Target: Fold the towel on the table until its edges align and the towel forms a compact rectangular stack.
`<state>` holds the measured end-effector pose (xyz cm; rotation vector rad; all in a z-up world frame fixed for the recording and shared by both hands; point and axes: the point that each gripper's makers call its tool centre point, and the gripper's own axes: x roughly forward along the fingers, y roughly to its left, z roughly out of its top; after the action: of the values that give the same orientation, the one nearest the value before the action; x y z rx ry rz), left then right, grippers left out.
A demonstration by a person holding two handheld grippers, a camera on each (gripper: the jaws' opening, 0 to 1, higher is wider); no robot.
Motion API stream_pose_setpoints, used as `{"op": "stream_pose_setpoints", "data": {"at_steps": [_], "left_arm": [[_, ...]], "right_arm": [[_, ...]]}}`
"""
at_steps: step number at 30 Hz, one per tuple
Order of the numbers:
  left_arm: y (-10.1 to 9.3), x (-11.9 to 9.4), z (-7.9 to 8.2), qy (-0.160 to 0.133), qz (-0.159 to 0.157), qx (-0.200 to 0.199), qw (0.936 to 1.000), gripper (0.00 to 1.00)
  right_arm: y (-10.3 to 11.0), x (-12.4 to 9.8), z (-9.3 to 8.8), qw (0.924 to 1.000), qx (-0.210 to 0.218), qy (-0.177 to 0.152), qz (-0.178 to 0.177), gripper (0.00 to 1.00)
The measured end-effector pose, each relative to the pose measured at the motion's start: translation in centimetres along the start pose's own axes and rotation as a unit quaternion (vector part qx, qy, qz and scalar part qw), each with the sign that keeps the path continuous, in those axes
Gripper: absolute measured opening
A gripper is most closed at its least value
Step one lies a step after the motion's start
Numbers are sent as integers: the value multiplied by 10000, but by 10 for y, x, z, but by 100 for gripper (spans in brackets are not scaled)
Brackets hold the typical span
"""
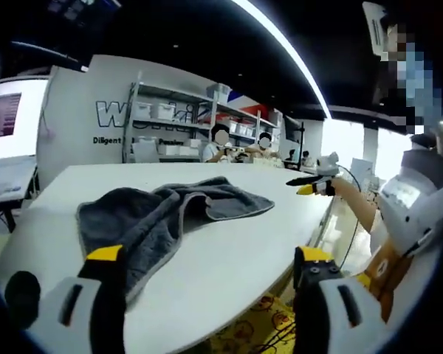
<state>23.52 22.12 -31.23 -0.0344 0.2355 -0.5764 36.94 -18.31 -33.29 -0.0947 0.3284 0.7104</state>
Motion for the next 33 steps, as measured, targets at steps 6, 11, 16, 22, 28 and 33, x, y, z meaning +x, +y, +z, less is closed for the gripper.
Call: {"op": "stream_pose_setpoints", "data": {"at_steps": [6, 11, 16, 22, 28, 33], "left_arm": [[2, -1, -1, 24, 41, 1, 10000, 98], [0, 1, -3, 47, 62, 25, 10000, 98], [-2, 1, -4, 62, 51, 0, 10000, 98], [0, -1, -3, 65, 72, 6, 10000, 97], [2, -2, -4, 73, 73, 4, 9999, 97], [1, 0, -5, 77, 38, -8, 10000, 96]], "right_arm": [[-13, 21, -4, 10000, 23, 21, 53, 88], [-24, 39, -8, 9999, -54, 132, 25, 77], [-32, 58, -17, 9996, -101, 265, -15, 63], [-41, 70, -31, 9986, -77, 520, -115, 55], [-48, 72, -35, 9984, -20, 552, -153, 46], [-51, 72, -41, 9977, 9, 653, -193, 44]]}}
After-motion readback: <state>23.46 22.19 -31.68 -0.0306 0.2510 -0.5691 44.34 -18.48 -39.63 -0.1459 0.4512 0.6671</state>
